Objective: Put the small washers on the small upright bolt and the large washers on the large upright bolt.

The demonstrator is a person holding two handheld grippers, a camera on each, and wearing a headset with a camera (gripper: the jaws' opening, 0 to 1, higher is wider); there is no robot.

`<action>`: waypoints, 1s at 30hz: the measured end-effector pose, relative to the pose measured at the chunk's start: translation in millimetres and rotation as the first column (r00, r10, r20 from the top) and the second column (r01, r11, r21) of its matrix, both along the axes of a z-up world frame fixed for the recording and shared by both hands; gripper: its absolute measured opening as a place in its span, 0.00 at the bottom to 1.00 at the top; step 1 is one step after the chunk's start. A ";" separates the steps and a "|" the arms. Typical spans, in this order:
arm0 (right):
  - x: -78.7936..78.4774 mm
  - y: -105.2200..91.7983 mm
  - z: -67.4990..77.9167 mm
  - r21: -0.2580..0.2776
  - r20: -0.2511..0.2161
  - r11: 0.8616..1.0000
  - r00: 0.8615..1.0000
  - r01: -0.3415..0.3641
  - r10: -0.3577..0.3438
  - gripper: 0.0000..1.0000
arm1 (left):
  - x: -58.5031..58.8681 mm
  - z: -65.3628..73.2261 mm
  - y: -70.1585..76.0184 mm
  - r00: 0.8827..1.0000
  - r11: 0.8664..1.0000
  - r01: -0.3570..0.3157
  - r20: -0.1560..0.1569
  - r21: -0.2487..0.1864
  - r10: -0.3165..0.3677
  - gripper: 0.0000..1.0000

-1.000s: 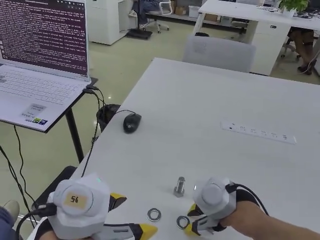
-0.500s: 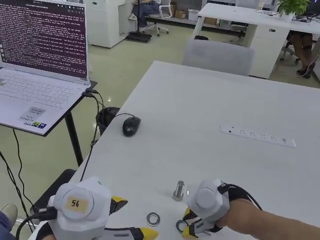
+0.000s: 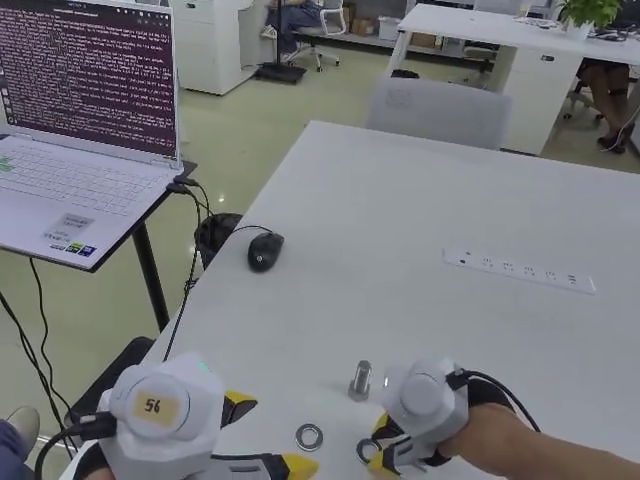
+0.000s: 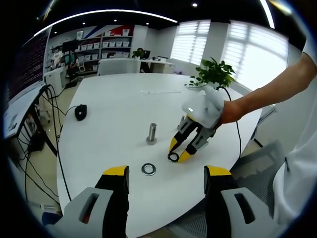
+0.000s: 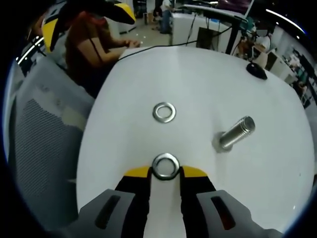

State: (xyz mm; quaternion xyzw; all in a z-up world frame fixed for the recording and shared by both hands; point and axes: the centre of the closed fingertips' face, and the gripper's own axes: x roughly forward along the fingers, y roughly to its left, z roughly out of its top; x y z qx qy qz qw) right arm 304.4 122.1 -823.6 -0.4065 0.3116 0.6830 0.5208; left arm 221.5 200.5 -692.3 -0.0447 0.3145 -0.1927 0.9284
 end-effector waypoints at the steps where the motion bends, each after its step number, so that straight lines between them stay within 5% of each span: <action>1: -0.1 -0.5 0.8 0.000 0.000 1.000 1.000 0.001 -0.001 0.23 | -0.2 -0.2 0.3 1.000 1.000 -0.001 -0.001 0.000 0.001 0.60; 11: 13.7 -3.1 15.3 0.021 0.018 0.999 0.999 0.046 -0.046 0.23 | -0.9 -0.1 2.1 1.000 1.000 -0.006 0.000 -0.002 0.006 0.60; 21: 49.1 13.6 66.4 0.108 0.064 0.986 0.989 0.124 -0.131 0.23 | 1.7 -0.5 -0.5 1.000 1.000 -0.001 0.003 -0.006 0.001 0.61; 30: 70.6 34.4 80.3 0.139 0.065 0.975 0.981 0.174 -0.184 0.23 | 3.6 1.6 -2.6 1.000 1.000 0.003 0.008 -0.008 -0.003 0.61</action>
